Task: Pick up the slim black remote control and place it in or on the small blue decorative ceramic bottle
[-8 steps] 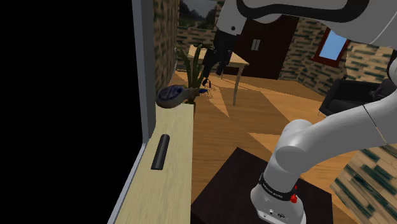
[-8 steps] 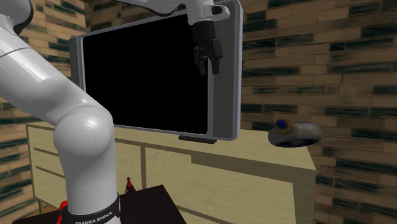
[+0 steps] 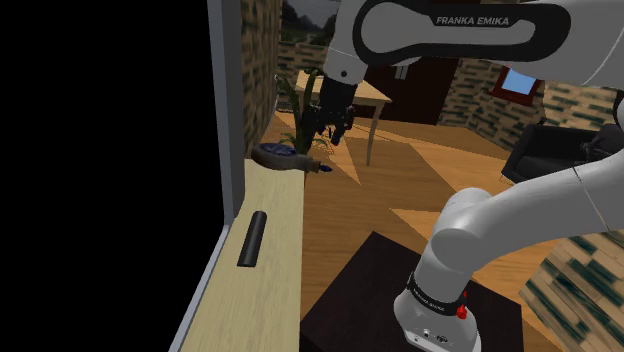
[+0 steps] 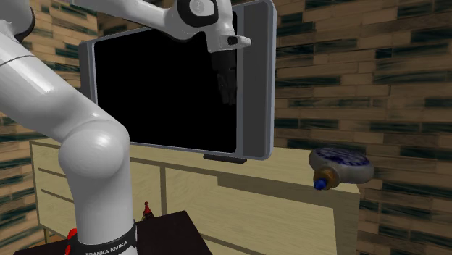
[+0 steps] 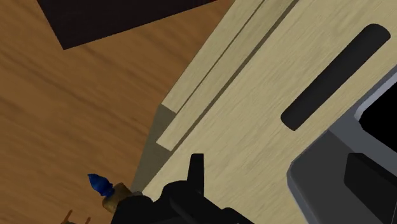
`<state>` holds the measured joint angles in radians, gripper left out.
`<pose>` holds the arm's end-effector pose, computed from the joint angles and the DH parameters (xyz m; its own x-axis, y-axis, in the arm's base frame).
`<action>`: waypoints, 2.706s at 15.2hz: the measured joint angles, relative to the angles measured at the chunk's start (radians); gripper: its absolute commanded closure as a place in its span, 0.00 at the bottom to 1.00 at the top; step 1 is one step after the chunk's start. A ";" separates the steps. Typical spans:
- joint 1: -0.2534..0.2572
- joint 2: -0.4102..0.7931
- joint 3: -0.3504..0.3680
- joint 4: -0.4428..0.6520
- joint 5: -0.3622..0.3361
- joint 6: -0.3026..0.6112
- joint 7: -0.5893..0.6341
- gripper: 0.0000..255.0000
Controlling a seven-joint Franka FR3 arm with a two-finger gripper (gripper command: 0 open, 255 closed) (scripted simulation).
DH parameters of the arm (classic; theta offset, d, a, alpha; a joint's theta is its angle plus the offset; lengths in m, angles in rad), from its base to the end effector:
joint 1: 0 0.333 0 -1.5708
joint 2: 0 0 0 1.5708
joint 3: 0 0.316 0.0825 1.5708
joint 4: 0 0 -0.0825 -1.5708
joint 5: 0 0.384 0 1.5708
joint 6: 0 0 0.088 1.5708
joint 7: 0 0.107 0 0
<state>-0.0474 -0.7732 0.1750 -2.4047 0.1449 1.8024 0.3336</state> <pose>0.3292 0.0685 0.5803 0.9527 -0.2662 0.1465 -0.2576 -0.9633 -0.0748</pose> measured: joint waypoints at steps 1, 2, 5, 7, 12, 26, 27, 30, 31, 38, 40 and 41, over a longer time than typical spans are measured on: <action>-0.006 0.007 0.022 -0.013 0.013 0.017 0.045 0.00; -0.007 0.008 0.051 -0.033 0.031 0.035 0.095 0.00; -0.019 0.032 0.129 -0.074 0.076 0.092 0.239 0.00; -0.028 0.078 0.196 -0.085 0.110 0.146 0.344 0.00; -0.062 0.180 0.336 -0.095 0.169 0.254 0.588 0.00; -0.194 0.527 0.610 -0.060 0.119 0.550 1.028 0.00; -0.198 0.538 0.615 -0.062 0.111 0.562 1.032 0.00; -0.201 0.547 0.618 -0.066 0.107 0.574 1.036 0.00; -0.201 0.548 0.619 -0.066 0.106 0.575 1.036 0.00; -0.201 0.544 0.618 -0.065 0.105 0.568 1.037 1.00; -0.201 0.544 0.618 -0.065 0.105 0.570 1.038 1.00; -0.201 0.544 0.618 -0.065 0.105 0.570 1.038 1.00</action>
<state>-0.2479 -0.2295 0.7933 -2.4700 0.2500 2.3728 1.3711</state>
